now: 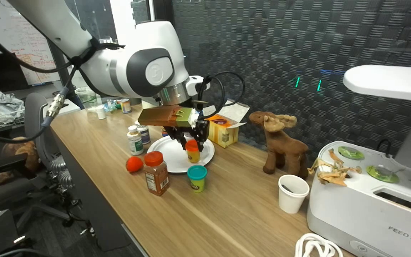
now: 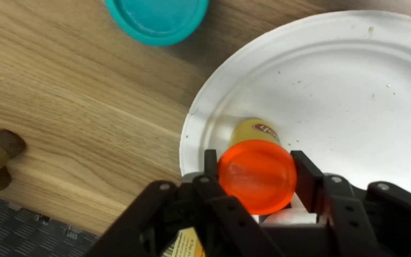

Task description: Put the containers and strawberry toy on the white plate

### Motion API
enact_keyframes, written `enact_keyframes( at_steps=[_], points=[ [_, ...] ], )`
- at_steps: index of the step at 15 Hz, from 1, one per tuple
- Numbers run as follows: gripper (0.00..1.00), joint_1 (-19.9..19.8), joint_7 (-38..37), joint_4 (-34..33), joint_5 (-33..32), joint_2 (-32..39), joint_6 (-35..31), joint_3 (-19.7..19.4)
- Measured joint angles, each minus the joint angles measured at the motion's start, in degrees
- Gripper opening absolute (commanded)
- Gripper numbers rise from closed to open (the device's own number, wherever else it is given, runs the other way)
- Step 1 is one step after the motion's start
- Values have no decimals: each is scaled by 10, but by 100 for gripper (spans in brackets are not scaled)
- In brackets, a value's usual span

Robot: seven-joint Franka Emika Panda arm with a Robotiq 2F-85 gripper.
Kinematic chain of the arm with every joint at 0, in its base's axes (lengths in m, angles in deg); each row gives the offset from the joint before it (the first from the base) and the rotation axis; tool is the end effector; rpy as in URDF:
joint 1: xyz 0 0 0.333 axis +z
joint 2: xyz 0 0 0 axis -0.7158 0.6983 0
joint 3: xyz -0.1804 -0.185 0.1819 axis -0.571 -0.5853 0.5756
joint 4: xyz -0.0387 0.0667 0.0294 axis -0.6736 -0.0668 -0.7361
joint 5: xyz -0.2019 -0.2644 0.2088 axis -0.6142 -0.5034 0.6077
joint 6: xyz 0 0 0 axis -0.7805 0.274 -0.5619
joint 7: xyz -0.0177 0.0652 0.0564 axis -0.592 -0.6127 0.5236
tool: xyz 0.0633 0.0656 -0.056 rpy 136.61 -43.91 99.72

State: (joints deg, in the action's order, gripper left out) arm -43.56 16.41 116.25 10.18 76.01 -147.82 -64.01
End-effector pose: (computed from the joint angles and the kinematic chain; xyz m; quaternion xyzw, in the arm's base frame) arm 0.5959 0.0321 0.2555 0.9705 0.2064 0.1066 0.0638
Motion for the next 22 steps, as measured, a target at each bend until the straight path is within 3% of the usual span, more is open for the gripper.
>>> enact_keyframes(
  at_steps=[3,4,10,16,22],
  points=[
    [99,0,1,0,0,3,-1,1],
    [100,-1,1,0,3,3,-1,2],
    [100,-6,-21,12,42,-38,0,6],
    [100,-12,-135,97,99,-144,19,-6],
    [100,-17,-308,171,60,-187,34,-35]
  ],
)
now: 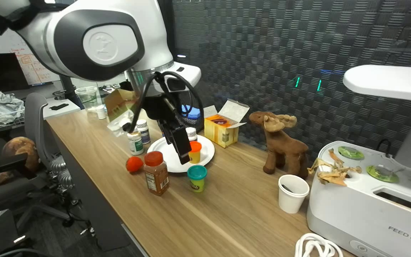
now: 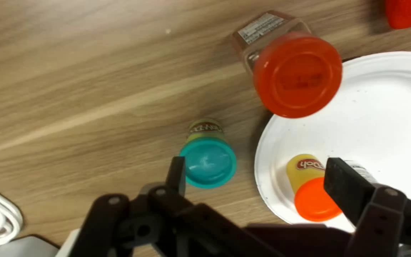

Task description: Put the containers and strawberry toy on the white plate

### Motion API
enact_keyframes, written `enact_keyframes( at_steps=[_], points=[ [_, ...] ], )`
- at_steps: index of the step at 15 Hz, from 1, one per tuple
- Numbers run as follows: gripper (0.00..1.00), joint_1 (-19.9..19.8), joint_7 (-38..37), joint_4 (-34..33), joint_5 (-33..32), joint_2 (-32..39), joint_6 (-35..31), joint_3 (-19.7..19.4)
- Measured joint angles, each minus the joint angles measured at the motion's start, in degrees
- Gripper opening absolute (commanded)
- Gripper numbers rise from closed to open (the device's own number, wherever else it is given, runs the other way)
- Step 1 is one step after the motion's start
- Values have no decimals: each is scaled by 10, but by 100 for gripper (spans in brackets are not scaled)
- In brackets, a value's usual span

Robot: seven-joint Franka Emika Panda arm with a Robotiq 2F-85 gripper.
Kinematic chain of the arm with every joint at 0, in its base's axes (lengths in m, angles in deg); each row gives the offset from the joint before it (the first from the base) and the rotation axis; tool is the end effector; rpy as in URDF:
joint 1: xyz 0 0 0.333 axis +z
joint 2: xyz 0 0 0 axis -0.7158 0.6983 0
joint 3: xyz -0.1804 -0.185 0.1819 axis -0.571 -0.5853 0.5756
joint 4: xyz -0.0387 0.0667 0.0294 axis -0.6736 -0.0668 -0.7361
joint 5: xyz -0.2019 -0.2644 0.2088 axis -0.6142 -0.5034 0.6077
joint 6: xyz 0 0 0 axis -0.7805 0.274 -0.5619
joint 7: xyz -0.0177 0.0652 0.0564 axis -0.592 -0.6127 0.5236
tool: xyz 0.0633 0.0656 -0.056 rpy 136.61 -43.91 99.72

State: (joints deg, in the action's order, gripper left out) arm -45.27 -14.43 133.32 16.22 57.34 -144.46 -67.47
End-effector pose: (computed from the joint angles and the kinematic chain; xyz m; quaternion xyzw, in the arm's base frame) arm 0.5064 -0.0220 0.3082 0.9834 -0.1502 0.1000 0.0182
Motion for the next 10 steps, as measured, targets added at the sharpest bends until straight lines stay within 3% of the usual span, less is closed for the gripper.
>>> enact_keyframes(
  at_steps=[4,10],
  points=[
    [100,-8,-80,7,-39,6,-2,-9],
    [100,-11,-97,-17,-33,45,2,-13]
  ],
)
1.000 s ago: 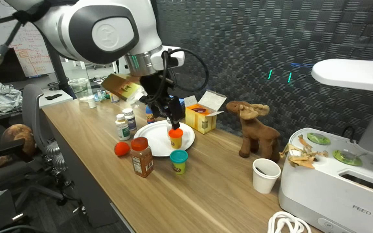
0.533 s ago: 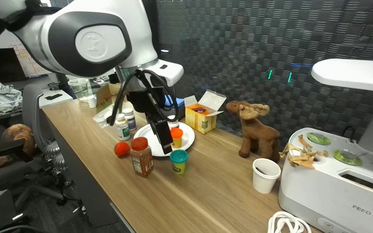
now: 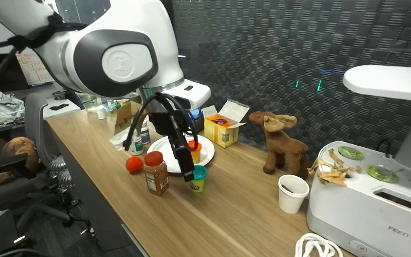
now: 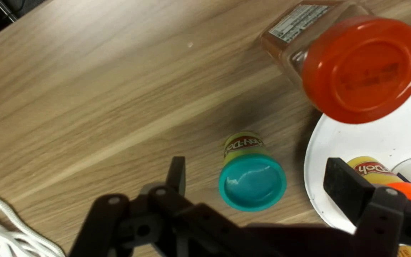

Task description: Put the containers and strawberry toy on the white plate

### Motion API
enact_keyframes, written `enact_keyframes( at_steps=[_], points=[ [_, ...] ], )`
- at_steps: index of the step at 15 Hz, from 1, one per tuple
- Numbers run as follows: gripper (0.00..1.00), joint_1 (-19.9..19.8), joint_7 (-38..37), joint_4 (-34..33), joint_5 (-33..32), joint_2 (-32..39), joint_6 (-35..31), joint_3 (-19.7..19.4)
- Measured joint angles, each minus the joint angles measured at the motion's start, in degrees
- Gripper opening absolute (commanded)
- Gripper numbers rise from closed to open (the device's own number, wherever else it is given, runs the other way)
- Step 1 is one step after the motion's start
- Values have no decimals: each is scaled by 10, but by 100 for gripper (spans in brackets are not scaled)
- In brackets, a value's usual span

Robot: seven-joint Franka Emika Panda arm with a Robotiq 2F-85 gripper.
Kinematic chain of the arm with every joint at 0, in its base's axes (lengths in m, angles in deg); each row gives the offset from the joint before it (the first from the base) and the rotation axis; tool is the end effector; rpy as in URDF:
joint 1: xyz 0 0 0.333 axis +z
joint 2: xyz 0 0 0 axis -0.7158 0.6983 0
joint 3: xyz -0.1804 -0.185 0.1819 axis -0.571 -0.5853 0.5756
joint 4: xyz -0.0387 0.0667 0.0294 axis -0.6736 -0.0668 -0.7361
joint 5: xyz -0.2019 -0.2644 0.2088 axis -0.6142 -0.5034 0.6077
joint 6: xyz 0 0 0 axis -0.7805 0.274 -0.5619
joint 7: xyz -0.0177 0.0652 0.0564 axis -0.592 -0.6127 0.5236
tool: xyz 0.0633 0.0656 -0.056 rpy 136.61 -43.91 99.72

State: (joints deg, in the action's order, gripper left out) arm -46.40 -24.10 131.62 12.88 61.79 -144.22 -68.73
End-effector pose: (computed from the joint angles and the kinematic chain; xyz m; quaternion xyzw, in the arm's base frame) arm 0.5119 -0.0423 0.2801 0.9698 -0.2280 0.0791 0.0348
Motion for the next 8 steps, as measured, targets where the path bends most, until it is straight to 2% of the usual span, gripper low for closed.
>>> enact_keyframes(
  at_steps=[5,6,7,8],
  points=[
    [100,0,18,-52,42,62,7,0],
    [75,0,21,-64,49,74,11,0],
    [73,0,21,-75,52,84,16,-2],
    [66,0,21,-84,52,92,21,-4]
  ],
)
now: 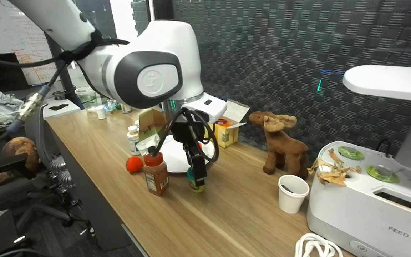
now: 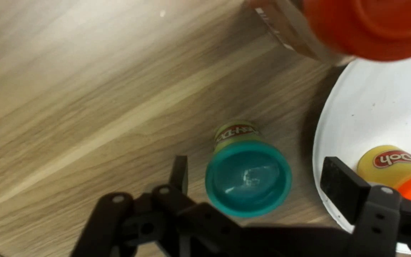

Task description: Put the containers and strawberry toy on the white plate

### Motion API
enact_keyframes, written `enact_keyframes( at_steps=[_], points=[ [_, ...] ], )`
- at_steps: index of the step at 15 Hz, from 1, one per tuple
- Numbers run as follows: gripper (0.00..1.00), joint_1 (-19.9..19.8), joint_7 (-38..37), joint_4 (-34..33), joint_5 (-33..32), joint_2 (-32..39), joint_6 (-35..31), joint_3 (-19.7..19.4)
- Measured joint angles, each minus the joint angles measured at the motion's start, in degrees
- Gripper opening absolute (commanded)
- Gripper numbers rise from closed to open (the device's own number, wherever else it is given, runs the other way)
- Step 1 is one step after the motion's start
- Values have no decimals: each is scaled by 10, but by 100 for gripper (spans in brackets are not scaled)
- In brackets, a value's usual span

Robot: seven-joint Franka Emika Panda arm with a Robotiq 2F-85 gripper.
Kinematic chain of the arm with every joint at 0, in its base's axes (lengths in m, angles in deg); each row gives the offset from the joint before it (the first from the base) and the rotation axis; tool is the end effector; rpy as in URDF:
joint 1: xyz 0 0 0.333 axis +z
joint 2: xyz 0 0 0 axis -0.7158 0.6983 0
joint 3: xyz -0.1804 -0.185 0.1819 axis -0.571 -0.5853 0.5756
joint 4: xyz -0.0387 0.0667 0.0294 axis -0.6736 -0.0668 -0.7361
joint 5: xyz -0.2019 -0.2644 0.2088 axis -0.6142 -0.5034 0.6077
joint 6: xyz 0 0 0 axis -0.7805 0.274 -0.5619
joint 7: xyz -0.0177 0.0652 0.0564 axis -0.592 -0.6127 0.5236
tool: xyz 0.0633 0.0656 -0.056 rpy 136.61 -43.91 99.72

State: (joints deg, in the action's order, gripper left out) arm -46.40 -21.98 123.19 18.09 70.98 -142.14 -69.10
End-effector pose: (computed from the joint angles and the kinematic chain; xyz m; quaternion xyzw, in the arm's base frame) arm 0.5502 -0.0523 0.2488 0.9666 -0.2500 0.0514 0.0250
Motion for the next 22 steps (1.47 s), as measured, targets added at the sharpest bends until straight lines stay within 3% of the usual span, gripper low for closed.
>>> enact_keyframes(
  at_steps=[3,5,14,22],
  points=[
    [40,1,0,-17,-1,10,11,-13],
    [28,1,-1,-24,-2,10,21,-22],
    [28,28,-12,-32,-21,-28,57,-28],
    [28,73,-12,-33,-43,-40,57,16]
  ],
)
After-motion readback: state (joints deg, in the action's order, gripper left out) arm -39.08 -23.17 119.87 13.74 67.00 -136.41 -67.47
